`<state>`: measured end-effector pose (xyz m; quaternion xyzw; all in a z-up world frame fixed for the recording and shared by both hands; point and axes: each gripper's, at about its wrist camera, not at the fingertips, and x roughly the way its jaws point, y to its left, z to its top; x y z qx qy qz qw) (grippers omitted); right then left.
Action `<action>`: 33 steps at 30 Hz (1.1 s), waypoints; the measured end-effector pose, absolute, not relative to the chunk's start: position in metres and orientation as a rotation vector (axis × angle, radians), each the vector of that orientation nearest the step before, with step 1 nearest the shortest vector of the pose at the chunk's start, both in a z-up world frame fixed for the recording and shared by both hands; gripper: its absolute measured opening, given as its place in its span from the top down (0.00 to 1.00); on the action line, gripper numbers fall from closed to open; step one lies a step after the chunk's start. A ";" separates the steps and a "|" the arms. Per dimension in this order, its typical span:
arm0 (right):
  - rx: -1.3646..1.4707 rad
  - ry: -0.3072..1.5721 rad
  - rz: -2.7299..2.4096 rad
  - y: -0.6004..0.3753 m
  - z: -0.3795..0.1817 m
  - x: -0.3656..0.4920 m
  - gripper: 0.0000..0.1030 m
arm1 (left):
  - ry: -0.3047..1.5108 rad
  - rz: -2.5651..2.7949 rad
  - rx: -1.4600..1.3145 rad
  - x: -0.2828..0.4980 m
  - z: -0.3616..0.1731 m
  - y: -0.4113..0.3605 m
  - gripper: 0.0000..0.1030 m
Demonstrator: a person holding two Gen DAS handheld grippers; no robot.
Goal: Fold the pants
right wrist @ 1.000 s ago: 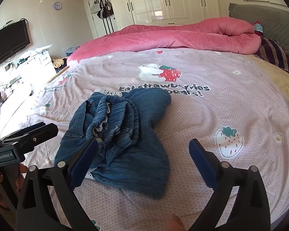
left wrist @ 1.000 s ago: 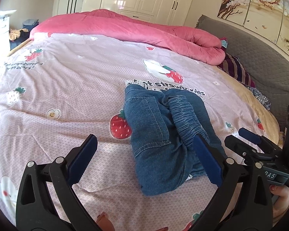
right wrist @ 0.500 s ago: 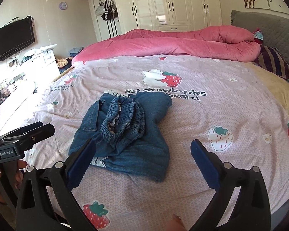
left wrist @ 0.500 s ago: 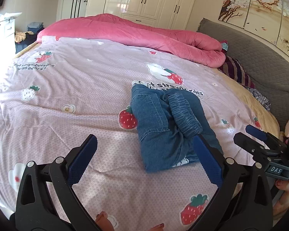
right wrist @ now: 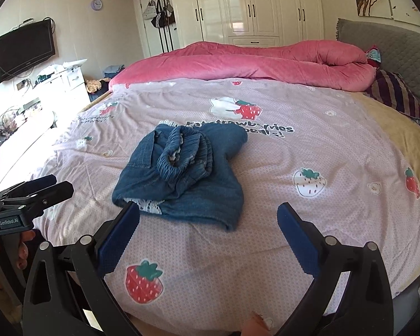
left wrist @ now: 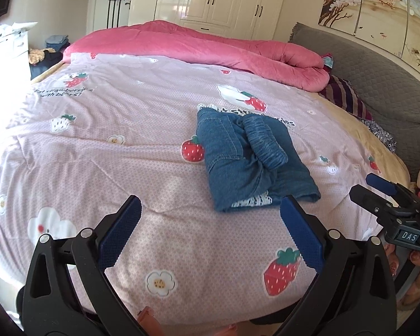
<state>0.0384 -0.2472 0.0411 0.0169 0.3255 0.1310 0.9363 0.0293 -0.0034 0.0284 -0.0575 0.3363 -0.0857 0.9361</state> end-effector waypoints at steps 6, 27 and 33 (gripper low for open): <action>0.028 0.672 0.273 -0.248 0.032 0.021 0.05 | 0.691 -0.164 -0.119 0.009 0.017 -0.006 0.09; 0.026 0.674 0.274 -0.249 0.009 -0.006 0.05 | 0.702 -0.157 -0.100 -0.022 -0.014 -0.024 0.09; 0.029 0.681 0.272 -0.249 0.006 -0.005 0.05 | 0.705 -0.152 -0.100 -0.020 -0.015 -0.023 0.09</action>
